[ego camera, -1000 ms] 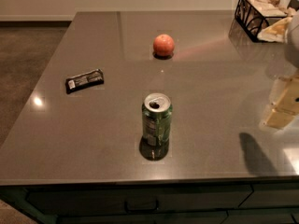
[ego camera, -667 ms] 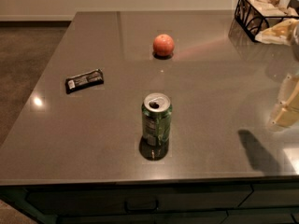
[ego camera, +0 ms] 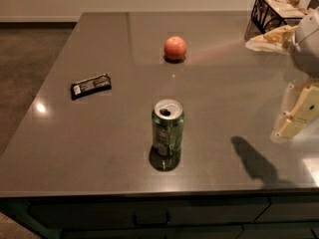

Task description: Move orange near apple

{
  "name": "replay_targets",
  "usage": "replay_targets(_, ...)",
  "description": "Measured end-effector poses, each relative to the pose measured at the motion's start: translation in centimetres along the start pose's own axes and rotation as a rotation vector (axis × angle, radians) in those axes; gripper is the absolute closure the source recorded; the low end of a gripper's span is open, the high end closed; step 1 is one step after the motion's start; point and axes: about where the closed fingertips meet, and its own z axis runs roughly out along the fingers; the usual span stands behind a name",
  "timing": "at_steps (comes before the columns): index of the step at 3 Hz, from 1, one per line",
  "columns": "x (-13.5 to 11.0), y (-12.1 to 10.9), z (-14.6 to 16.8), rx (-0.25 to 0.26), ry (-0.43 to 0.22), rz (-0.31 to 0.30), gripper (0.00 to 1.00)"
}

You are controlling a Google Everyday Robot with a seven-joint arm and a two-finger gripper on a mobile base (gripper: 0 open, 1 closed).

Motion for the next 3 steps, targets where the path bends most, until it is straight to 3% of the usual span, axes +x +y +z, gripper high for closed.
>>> replay_targets(1,0.6,-0.4,1.2,-0.008,0.116,0.016,0.00)
replay_targets(2,1.9,-1.1,1.8,-0.011,0.203,0.116,0.00)
replay_targets(3,1.9,-1.2,1.6,0.001,0.209,0.139,0.00)
